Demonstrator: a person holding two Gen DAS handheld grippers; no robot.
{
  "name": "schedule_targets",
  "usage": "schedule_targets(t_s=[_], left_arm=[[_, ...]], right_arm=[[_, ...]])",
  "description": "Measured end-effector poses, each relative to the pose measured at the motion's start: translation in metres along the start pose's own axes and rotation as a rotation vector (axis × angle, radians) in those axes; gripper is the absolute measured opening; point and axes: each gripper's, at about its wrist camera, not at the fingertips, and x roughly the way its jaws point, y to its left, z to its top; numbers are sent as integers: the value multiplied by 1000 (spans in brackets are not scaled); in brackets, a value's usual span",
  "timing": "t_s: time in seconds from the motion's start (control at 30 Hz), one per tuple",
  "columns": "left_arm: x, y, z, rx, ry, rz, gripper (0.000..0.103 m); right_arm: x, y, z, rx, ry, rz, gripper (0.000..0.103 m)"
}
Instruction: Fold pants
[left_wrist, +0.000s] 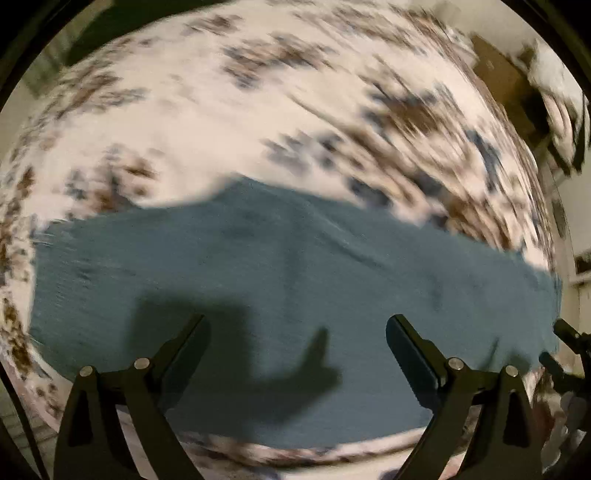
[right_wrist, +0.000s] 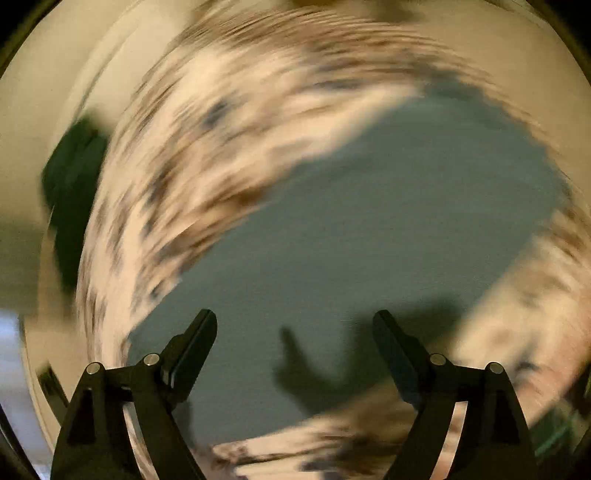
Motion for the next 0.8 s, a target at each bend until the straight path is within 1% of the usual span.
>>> schedule_targets(t_s=[0.07, 0.1, 0.17, 0.2, 0.23, 0.33, 0.37, 0.4, 0.43, 0.47, 0.53, 0.57, 0.6, 0.63, 0.67, 0.7, 0.73, 0.8], left_arm=[[16, -32, -11, 40, 39, -24, 97], [26, -49, -15, 66, 61, -23, 97], [42, -76, -20, 107, 93, -34, 97], [50, -92, -22, 131, 108, -28, 97], [54, -102, -22, 145, 113, -28, 97], [64, -130, -21, 192, 116, -17, 97], [67, -139, -19, 209, 114, -14, 97], [70, -146, -18, 221, 114, -7, 97], [73, -152, -17, 236, 117, 4, 97], [77, -157, -16, 246, 123, 11, 97], [83, -164, -13, 254, 128, 28, 97], [85, -165, -11, 255, 128, 35, 97], [87, -166, -10, 251, 129, 37, 97], [89, -166, -8, 245, 130, 38, 97], [91, -165, -7, 237, 132, 35, 98], [93, -164, -6, 229, 134, 30, 99], [94, -163, -6, 222, 134, 25, 100], [98, -161, -7, 211, 133, 18, 103]], right_arm=[[-21, -72, 23, 157, -56, 27, 88], [-29, -102, 37, 207, -86, 36, 88], [-35, -136, 55, 260, -136, 97, 88], [-37, -152, 70, 276, -165, 129, 88], [-36, -159, 82, 264, -176, 154, 88], [-31, -164, 114, 186, -182, 121, 88], [-23, -164, 129, 132, -169, 100, 88], [-14, -165, 138, 94, -137, 70, 88], [0, -165, 147, 51, -74, 49, 88], [11, -169, 153, 26, -27, 56, 88], [18, -161, 153, -42, 7, 74, 88], [16, -154, 151, -91, 13, 88, 86], [12, -149, 148, -132, 21, 126, 85], [8, -145, 145, -151, 22, 160, 84], [6, -142, 141, -162, 23, 202, 81], [6, -143, 138, -154, 39, 265, 75], [7, -144, 135, -135, 49, 308, 71], [24, -147, 131, -85, 79, 361, 70]])
